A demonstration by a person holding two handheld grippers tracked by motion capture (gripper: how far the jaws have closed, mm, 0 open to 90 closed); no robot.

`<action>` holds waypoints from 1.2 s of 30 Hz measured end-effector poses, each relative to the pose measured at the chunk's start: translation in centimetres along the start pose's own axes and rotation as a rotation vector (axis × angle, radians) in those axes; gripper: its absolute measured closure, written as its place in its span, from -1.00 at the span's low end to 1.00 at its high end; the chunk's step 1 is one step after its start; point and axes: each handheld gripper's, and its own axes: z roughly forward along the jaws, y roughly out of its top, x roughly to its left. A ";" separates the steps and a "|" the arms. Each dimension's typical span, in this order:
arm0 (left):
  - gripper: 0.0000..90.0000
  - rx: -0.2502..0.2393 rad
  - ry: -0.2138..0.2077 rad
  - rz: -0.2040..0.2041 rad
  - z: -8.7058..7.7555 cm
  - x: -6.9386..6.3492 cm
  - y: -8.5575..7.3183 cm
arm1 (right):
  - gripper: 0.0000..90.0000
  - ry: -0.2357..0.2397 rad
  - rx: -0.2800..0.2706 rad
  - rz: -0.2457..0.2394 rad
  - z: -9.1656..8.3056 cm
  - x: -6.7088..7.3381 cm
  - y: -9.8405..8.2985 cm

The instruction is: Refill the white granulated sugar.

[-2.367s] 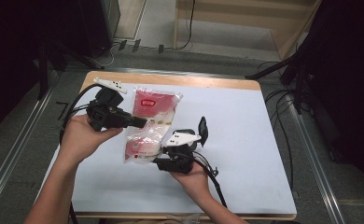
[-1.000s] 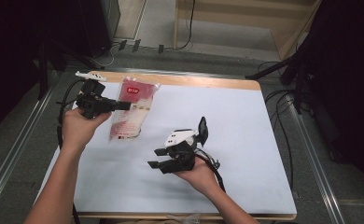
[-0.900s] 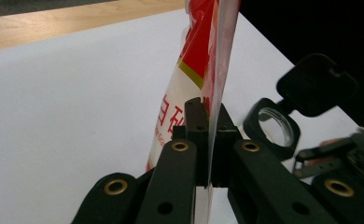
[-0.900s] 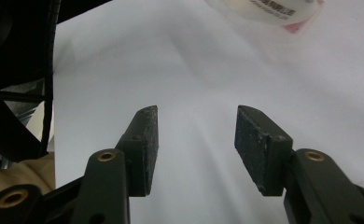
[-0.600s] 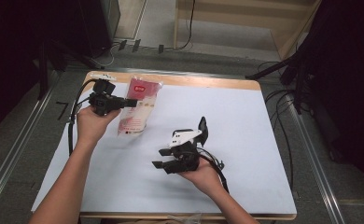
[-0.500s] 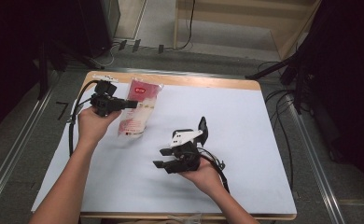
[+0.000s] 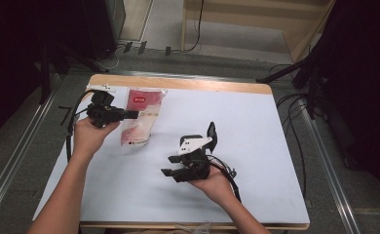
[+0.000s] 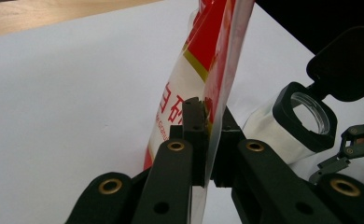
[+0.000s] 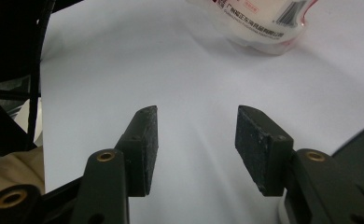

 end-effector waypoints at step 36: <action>0.83 0.012 0.017 0.050 -2.7 -0.5 -4.3 | 0.10 0.005 0.006 0.022 -3.3 0.2 -0.7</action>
